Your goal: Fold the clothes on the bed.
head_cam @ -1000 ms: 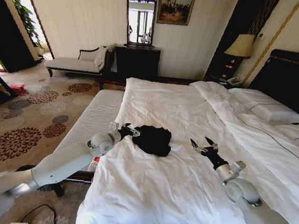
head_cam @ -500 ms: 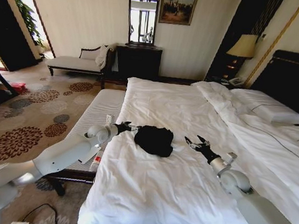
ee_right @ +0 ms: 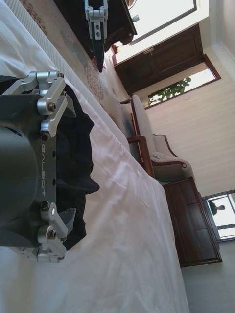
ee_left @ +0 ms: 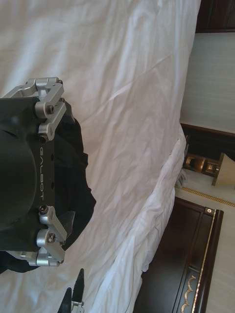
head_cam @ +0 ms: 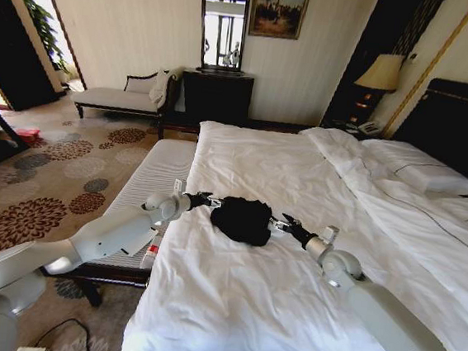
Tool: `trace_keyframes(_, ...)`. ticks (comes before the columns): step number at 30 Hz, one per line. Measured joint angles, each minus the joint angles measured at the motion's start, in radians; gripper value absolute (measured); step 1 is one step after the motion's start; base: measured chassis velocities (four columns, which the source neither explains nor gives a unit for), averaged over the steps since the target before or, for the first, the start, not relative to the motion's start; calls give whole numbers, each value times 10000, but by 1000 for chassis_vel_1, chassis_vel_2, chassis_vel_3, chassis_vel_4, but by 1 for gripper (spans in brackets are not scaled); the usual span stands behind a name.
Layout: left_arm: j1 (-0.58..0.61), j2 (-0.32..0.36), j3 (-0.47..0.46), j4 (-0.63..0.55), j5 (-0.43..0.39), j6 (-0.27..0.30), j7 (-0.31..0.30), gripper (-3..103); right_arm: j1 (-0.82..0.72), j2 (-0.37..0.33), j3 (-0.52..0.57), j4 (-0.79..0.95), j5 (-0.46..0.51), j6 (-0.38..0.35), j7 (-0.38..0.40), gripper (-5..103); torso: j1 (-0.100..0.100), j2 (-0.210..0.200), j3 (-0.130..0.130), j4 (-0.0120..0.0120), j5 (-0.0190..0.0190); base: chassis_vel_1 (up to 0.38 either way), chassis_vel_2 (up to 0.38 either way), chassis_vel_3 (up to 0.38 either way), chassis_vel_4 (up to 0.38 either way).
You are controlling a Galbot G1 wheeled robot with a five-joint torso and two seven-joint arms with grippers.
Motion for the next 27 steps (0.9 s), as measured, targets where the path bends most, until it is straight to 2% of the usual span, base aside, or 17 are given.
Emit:
trace_keyframes(4,253,192,-292,29,15,-37,-28,100,1044,360,-873,-849,-206,110,-81,100,1,0,1,5,1,0,0,0,0)
trace_keyframes(14,730,309,-740,-244,76,-46,-155,100,2339,773,-2033,-2150,-359,269,-211,100,1,0,0,2,1,0,0,0,0)
trace_keyframes(27,744,30,-702,-282,79,-52,-248,100,2455,1064,-2194,-3073,-601,440,-441,100,0,0,-1,0,1,0,0,0,0)
